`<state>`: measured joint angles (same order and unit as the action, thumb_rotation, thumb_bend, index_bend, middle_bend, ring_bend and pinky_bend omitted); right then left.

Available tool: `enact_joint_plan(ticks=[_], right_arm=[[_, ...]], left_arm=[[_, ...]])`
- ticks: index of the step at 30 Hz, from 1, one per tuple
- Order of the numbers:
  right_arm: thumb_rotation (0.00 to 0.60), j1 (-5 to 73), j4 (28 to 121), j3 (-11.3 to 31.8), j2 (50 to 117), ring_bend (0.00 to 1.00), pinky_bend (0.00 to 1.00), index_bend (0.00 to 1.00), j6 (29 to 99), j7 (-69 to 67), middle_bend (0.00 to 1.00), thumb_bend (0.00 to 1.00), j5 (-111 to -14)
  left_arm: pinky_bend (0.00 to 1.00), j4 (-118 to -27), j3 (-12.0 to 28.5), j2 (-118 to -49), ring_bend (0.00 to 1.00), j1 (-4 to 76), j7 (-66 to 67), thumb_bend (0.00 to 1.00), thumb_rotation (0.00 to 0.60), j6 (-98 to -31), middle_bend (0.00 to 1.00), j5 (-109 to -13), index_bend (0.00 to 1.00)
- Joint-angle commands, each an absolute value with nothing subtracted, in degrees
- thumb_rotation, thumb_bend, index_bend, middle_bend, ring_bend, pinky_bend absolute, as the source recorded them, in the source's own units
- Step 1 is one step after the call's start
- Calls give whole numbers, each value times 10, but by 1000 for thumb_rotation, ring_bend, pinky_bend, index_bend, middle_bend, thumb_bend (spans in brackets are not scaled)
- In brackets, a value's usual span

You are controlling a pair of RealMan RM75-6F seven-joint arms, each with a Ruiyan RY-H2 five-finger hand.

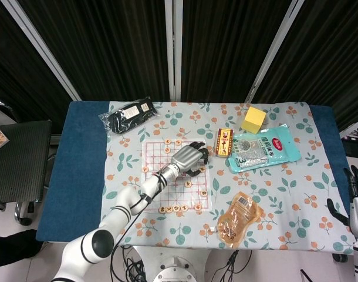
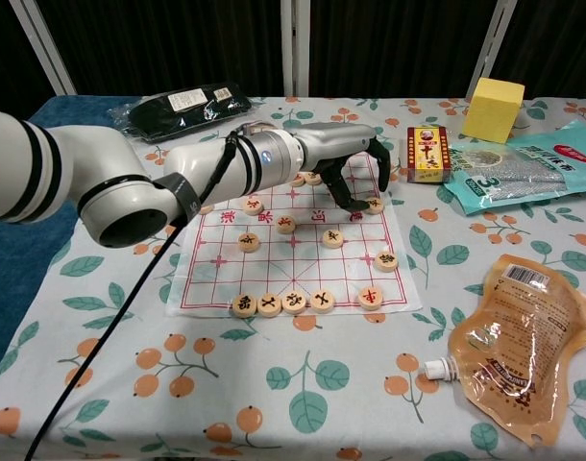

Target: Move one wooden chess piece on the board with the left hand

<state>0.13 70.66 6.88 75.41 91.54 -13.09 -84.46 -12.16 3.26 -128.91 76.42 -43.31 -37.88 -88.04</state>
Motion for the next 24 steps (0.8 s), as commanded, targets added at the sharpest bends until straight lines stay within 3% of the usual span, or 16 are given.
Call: enact_joint_plan(ticks=[1, 8, 15, 17, 20, 24], right_arm=[[600, 1, 707, 69, 754, 0, 0, 0, 915, -130, 0, 245, -844], [600, 0, 711, 69, 752, 0, 0, 0, 918, -128, 0, 246, -845], [600, 10, 724, 66, 747, 0, 0, 0, 919, -115, 0, 245, -864], [600, 16, 730, 64, 745, 0, 0, 0, 917, -108, 0, 246, -871], [600, 24, 744, 62, 741, 0, 0, 0, 915, -97, 0, 246, -884], [600, 34, 768, 55, 733, 0, 0, 0, 906, -71, 0, 245, -899]], left_arm=[[109, -122, 32, -1289, 43, 764, -435, 313, 600, -379, 198, -880, 333], [109, -125, 33, -1278, 42, 758, -433, 311, 600, -404, 198, -881, 315], [102, -196, 60, -1185, 25, 710, -361, 311, 600, -523, 184, -860, 281], [90, -266, 71, -1135, 10, 673, -309, 311, 600, -566, 168, -845, 259], [78, -475, 82, -1016, 4, 573, -167, 301, 600, -661, 161, -813, 229], [68, -785, 47, -849, 4, 421, 58, 266, 600, -785, 161, -763, 208]])
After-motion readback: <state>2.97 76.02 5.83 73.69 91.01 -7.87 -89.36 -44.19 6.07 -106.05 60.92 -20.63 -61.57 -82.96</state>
